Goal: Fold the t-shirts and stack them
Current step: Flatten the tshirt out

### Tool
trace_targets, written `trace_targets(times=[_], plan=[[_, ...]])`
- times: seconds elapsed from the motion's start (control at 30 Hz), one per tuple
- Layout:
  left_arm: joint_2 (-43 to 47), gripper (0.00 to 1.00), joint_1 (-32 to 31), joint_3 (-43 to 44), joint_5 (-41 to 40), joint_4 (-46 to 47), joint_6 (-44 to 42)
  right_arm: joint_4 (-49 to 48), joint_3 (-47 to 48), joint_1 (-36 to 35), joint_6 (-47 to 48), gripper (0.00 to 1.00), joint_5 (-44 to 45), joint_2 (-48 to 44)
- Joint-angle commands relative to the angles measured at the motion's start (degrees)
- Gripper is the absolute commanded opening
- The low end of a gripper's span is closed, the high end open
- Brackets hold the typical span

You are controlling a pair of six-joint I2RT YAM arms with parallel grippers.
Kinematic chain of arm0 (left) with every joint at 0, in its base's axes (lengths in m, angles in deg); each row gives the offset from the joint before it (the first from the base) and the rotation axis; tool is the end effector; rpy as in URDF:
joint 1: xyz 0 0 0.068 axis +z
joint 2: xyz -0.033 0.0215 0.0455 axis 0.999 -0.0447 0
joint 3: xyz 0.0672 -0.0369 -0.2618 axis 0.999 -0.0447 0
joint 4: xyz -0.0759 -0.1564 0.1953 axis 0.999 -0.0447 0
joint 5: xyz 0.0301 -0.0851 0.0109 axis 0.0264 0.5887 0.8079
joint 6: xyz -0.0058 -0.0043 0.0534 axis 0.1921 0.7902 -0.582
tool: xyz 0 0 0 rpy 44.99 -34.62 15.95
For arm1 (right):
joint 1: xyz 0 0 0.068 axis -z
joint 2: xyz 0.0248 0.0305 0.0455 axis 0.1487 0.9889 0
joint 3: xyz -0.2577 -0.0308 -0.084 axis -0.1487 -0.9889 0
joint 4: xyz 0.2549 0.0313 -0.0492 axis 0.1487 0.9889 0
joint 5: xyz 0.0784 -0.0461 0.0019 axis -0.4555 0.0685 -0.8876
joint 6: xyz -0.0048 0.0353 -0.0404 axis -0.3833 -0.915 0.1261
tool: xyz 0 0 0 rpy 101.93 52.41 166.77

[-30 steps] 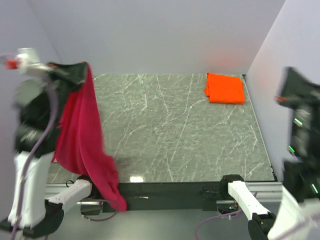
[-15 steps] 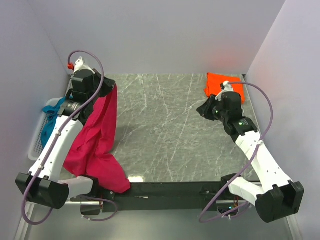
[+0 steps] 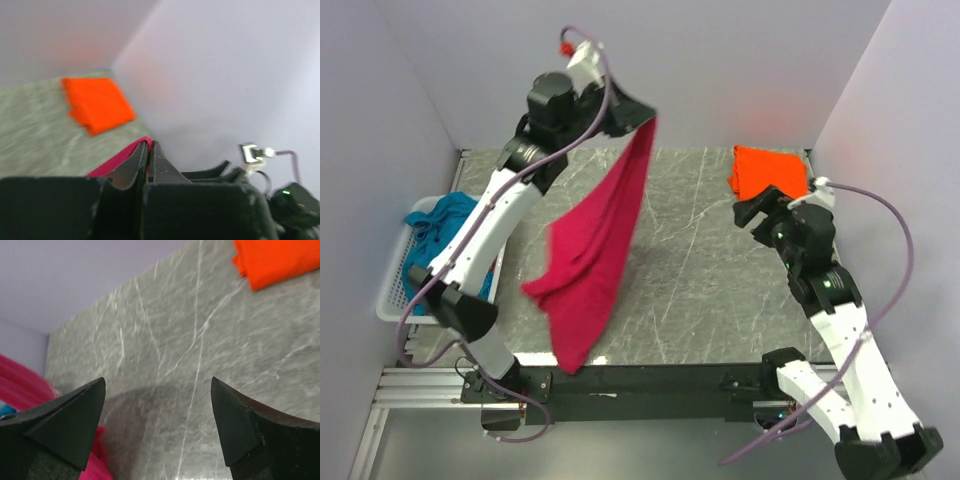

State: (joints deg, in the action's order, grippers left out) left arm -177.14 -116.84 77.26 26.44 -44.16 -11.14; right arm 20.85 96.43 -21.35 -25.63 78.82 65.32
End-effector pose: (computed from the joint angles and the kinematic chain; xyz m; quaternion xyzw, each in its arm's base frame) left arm 0.3159 -0.1901 0.5002 0.0354 0.7071 -0.4903 0.5083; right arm 0.1772 0.0372 0.3593 0.1862 0.7826 0.2153 0.5537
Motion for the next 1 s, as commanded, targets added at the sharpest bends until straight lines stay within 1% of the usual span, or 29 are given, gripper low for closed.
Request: trace_targets(times=[0.0, 0.07, 0.1, 0.17, 0.2, 0.23, 0.27, 0.3, 0.33, 0.37, 0.4, 0.47, 0.5, 0.53, 0.57, 0.6, 0.7, 0.83, 0.9, 0.93, 0.97], plan=[[-3.75, 0.01, -2.93, 16.21, 10.07, 3.12, -2.21, 1.25, -1.18, 0.84, -2.49, 0.93, 9.6, -5.09], [-4.55, 0.01, -3.81, 18.89, 12.01, 3.9, -1.95, 2.22, -1.36, 0.84, -2.05, 0.93, 10.58, -7.29], [-3.95, 0.01, -3.81, 18.29, 12.19, 4.51, -1.42, 2.4, -1.36, 0.84, -1.7, 0.93, 10.93, -7.74], [-0.71, 0.01, -3.81, 15.92, 8.25, 4.96, -2.2, 3.89, -1.1, 0.93, -1.61, 0.94, 12.07, -8.27], [0.97, 0.01, -3.73, 11.99, 5.45, 4.7, -3.17, 4.94, -1.01, 0.93, -1.26, 0.94, 12.16, -8.01], [2.55, 0.01, -3.64, 9.69, 0.9, 3.83, -3.7, 5.47, -1.01, 0.93, -1.26, 0.94, 12.25, -7.74], [6.05, 0.01, -3.55, 7.06, -6.89, 2.69, -4.14, 6.0, -0.92, 0.93, -1.08, 0.93, 12.17, -7.04], [7.56, 0.01, -3.2, 1.9, -11.23, 1.8, -4.58, 6.44, -0.74, 0.93, -0.91, 0.94, 11.73, -6.51], [8.88, 0.01, -1.89, -0.85, -15.19, 1.01, -4.24, 7.92, -0.57, 1.02, -0.82, 0.94, 11.29, -5.9], [11.07, 0.01, -1.01, -3.58, -17.23, 0.57, -3.97, 8.37, -0.22, 1.02, -0.47, 0.94, 9.98, -4.59], [11.79, 0.01, 0.13, -8.82, -24.13, -0.83, -2.92, 8.9, -0.13, 0.93, -0.03, 0.93, 9.27, -3.79], [12.23, 0.01, 4.17, -13.51, -28.84, -3.29, -1.34, 10.39, -0.13, 1.02, 0.59, 0.93, 6.3, -1.6], [12.06, 0.01, 5.49, -18.32, -30.34, -4.52, 0.15, 10.48, -0.39, 0.93, 1.55, 0.92, 4.8, -0.8], [11.62, 0.01, 7.76, -20.8, -30.18, -4.45, 0.51, 10.31, -0.83, 1.02, 1.9, 0.91, 3.65, 0.86], [10.92, 0.01, 8.57, -23.27, -29.83, -3.92, 0.78, 9.96, -1.87, 0.85, 2.52, 0.91, 2.6, 1.92], [10.31, 0.01, 9.36, -27.64, -29.04, -3.48, 1.56, 9.35, -2.58, 0.93, 2.78, 0.9, -0.9, 2.8], [8.19, 0.0, 11.47, -33.37, -29.38, -3.21, 4.02, 8.11, -3.38, 0.76, 2.17, 0.89, -3.56, 8.15], [8.19, 0.0, 13.85, -37.87, -34.29, -5.06, 6.58, 5.57, -2.06, -1.25, 1.56, 0.84, -6.46, 17.8], [9.33, 0.0, 14.29, -40.6, -35.18, -4.27, 6.67, 4.95, -0.22, -2.66, 1.03, 0.83, -6.21, 21.51], [9.68, 0.0, 14.47, -41.3, -35.88, -4.27, 6.67, 3.99, 0.48, -3.37, 1.03, 0.79, -6.03, 25.36], [10.38, 0.0, 14.47, -41.83, -37.45, -4.97, 6.67, 3.63, 2.58, -3.64, 0.59, 0.78, -5.94, 27.31]])
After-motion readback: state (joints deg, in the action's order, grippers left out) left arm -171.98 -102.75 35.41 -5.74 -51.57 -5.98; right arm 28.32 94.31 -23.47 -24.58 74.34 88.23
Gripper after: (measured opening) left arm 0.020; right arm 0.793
